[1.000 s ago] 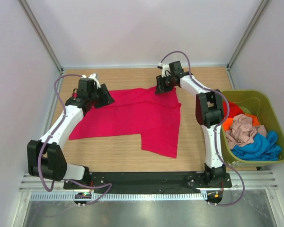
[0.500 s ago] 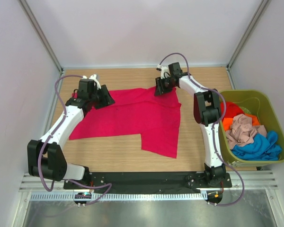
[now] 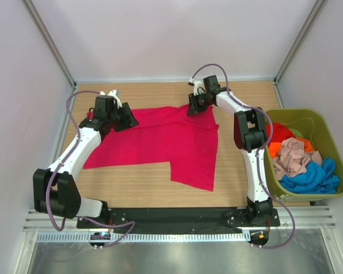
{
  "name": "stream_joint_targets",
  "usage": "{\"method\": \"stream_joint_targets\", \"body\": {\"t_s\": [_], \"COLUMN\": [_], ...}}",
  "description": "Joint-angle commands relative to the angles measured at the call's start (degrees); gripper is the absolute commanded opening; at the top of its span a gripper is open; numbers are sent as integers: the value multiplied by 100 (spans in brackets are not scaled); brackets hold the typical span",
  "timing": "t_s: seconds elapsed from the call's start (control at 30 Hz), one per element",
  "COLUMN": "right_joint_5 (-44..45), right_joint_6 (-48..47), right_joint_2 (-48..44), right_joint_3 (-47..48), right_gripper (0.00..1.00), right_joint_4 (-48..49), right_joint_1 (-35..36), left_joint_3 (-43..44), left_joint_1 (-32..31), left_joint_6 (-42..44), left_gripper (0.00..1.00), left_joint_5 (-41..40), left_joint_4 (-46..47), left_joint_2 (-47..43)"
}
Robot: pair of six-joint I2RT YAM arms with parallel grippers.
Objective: Fold and stack the t-shirts
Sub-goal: Fold the tshirt
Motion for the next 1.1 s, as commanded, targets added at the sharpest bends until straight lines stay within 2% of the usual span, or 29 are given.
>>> {"method": "stream_joint_targets", "body": {"t_s": [0.0,0.13,0.33,0.5,0.6,0.63,0.7,1.07], "right_joint_5": [-154,-180,-172,-198,-216,-224,-172,145], "right_joint_6": [-62,-71,-62,-27,0,0,-9,96], "right_joint_2": [-12,6,85,216,243,234,191,-1196], "right_joint_3": [25,43,122,280,280,254,210,-685], "right_gripper": [24,24,32,31,21,12,2,1], "right_joint_4": [71,71,45,-43,18,36,123,625], "right_joint_1": [5,14,14,5,5,5,5,14], "left_joint_3": [-6,-24,-15,3,20,20,20,-41], "left_joint_1": [-22,-22,-31,-22,-31,-22,-22,-22], "left_joint_6": [113,113,113,104,104,96,104,78], "left_gripper": [52,52,52,52,52,52,52,52], "left_joint_5": [134,125,108,108,117,117,117,134], "left_joint_4": [119,110,101,101,110,110,118,136], "left_joint_2": [-133,-159,-168,-124,-124,-115,-115,-133]}}
